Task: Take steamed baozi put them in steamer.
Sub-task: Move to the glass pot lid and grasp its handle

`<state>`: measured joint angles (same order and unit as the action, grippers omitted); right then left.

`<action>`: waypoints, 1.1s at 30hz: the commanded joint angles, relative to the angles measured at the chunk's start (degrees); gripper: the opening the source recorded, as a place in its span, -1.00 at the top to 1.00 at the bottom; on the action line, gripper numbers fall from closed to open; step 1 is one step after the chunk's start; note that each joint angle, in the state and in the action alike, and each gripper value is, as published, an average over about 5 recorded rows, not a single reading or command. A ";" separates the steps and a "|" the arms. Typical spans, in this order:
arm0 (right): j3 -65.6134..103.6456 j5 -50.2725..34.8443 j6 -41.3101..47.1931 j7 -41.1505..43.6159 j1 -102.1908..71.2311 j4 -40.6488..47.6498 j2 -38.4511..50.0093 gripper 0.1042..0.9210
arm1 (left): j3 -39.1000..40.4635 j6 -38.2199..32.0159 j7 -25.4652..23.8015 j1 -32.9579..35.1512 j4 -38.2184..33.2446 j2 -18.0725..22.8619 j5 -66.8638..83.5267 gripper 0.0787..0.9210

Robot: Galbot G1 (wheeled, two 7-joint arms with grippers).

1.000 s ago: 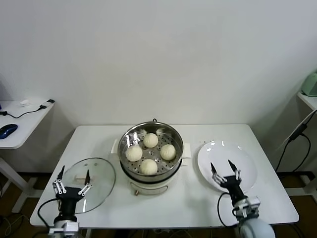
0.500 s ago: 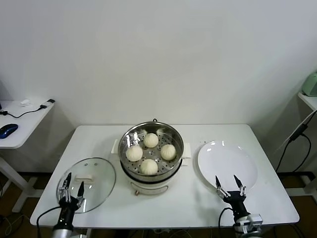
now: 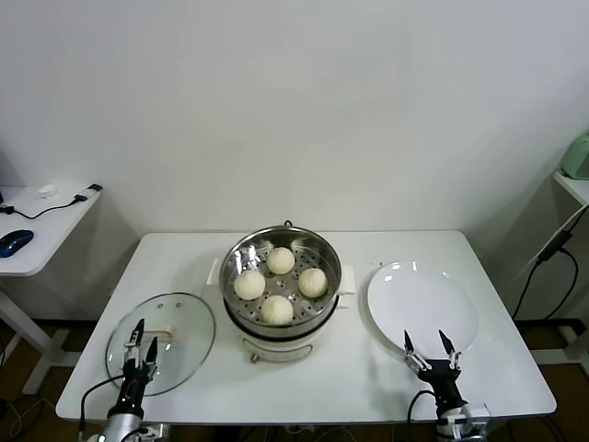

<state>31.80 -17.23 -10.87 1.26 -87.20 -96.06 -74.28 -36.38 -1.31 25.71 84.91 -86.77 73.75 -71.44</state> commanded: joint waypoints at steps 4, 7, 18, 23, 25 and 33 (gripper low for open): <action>0.33 0.21 -0.15 -0.07 -0.44 0.07 -0.59 -0.76 | 0.32 1.50 -1.00 -4.92 4.86 -0.49 -3.17 -0.77; 0.29 0.27 -0.25 0.05 -0.59 0.23 -0.72 -0.76 | 0.51 1.73 -1.17 -5.74 5.46 -0.50 -3.28 -0.77; 0.13 0.46 -0.45 0.49 -0.69 0.31 -0.96 -0.76 | 0.73 1.77 -1.69 -6.17 6.67 -0.67 -4.15 -0.32; 0.10 0.57 -0.24 0.40 -0.68 -0.10 -0.93 -0.76 | 0.69 0.74 -0.51 -6.63 9.37 -0.87 -5.17 0.03; 0.10 0.58 -0.08 0.35 -0.75 -0.32 -0.92 -0.76 | 0.66 0.46 0.09 -6.85 10.23 -0.92 -5.38 0.15; -0.14 0.91 0.27 0.26 -0.82 -1.18 -0.94 -0.76 | 0.53 0.15 0.72 -6.63 10.27 -1.01 -5.08 0.70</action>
<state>31.71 -16.54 -10.74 1.50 -87.99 -96.92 -75.17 -35.85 -1.17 25.95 78.74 -77.97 72.79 -75.92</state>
